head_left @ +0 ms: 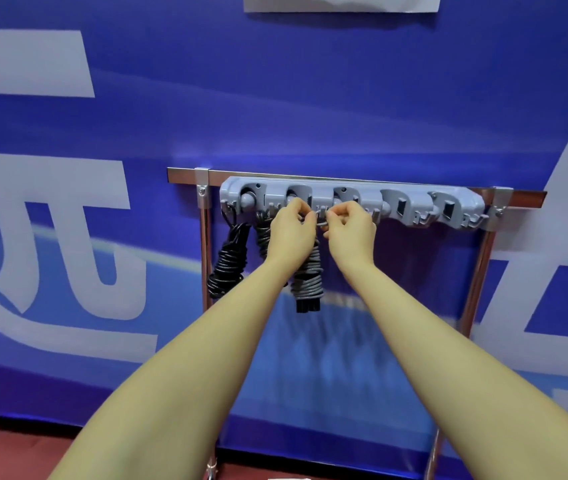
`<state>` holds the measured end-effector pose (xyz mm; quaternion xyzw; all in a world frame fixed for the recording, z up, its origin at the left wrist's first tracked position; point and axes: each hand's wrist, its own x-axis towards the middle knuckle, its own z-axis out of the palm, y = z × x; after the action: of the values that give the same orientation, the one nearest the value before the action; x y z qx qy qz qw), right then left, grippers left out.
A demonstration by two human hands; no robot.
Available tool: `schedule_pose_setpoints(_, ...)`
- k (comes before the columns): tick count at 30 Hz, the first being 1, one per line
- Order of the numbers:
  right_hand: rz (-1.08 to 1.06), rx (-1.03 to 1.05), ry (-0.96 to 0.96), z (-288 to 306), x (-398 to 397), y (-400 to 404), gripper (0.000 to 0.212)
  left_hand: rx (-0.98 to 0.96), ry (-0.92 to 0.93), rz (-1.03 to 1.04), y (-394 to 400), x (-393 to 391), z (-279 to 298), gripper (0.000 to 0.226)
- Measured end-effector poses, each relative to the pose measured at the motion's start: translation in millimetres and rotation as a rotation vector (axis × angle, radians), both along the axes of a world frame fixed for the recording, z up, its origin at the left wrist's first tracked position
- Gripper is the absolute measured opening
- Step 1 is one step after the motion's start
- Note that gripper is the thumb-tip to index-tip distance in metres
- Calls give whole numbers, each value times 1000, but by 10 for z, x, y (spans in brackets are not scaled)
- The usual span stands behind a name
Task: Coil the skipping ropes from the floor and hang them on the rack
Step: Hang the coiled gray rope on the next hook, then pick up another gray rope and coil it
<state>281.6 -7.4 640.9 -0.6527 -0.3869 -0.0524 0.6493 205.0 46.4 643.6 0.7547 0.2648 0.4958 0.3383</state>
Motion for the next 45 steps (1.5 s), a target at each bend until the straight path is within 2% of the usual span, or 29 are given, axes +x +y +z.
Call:
schedule_pose_setpoints(3,4,-30,6,-19,-2,-2,24,34,31,3,15,-14,-53,11)
schedule_pose_setpoints(7,-14,-75,-6,-49,-58,-82,14,38,100,57,-17,-138,-126,19)
schedule_pose_setpoints(10,-48,-114,-24,-155,-148,-220,19,33,136,77,-166,-298,-262,24)
schedule_pose_setpoints(17,26,-273,82,-893,-466,-501,19,-88,206,63,-490,-712,-840,19)
schedule_pose_setpoints(26,202,-577,208,-2508,-780,-379,21,-422,506,47,-425,-1284,-2494,14)
schedule_pose_setpoints(31,262,-751,226,-3676,-892,-213,21,-595,590,72,-254,-1495,-3652,12)
schedule_pose_setpoints(38,440,-1026,198,-5411,-1005,-282,21,-735,759,47,-258,-1642,-5327,7)
schedule_pose_setpoints(42,557,-1250,112,-6204,-972,-393,27,-779,870,6,-313,-1661,-6021,9)
schedule_pose_setpoints(45,702,-1418,-53,-6693,-970,-435,34,-851,913,-19,-371,-1650,-6401,10)
